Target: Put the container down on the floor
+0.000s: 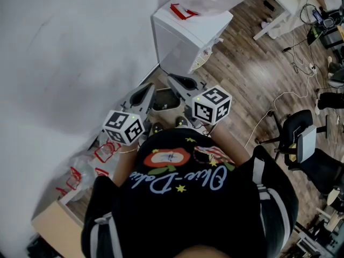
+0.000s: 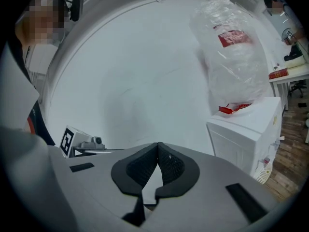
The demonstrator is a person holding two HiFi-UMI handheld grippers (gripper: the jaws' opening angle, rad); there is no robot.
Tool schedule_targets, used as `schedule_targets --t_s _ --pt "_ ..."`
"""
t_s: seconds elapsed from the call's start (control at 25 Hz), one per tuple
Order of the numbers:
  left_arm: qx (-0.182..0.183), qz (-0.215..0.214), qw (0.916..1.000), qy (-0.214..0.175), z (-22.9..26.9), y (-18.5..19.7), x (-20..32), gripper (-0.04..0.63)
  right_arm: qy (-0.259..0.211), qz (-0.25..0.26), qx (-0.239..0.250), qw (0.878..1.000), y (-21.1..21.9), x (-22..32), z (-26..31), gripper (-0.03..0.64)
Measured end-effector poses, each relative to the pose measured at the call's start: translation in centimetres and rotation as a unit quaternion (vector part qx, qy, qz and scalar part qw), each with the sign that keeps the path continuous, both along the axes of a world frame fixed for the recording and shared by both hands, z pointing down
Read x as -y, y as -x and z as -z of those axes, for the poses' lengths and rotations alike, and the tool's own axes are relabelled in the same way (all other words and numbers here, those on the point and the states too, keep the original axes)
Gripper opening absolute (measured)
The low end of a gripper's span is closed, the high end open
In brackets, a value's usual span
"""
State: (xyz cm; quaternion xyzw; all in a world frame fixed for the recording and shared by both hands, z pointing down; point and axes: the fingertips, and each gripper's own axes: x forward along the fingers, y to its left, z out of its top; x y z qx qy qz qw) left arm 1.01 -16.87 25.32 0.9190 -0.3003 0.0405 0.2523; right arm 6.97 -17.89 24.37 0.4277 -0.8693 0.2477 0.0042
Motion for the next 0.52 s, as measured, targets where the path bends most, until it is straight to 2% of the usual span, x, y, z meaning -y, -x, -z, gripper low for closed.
schedule_targets --t_s 0.52 --pt "-0.004 0.001 1.0000 -0.006 0.57 0.28 0.20 0.006 -0.009 -0.003 -0.004 1.000 -0.03 0.45 0.53 0.000"
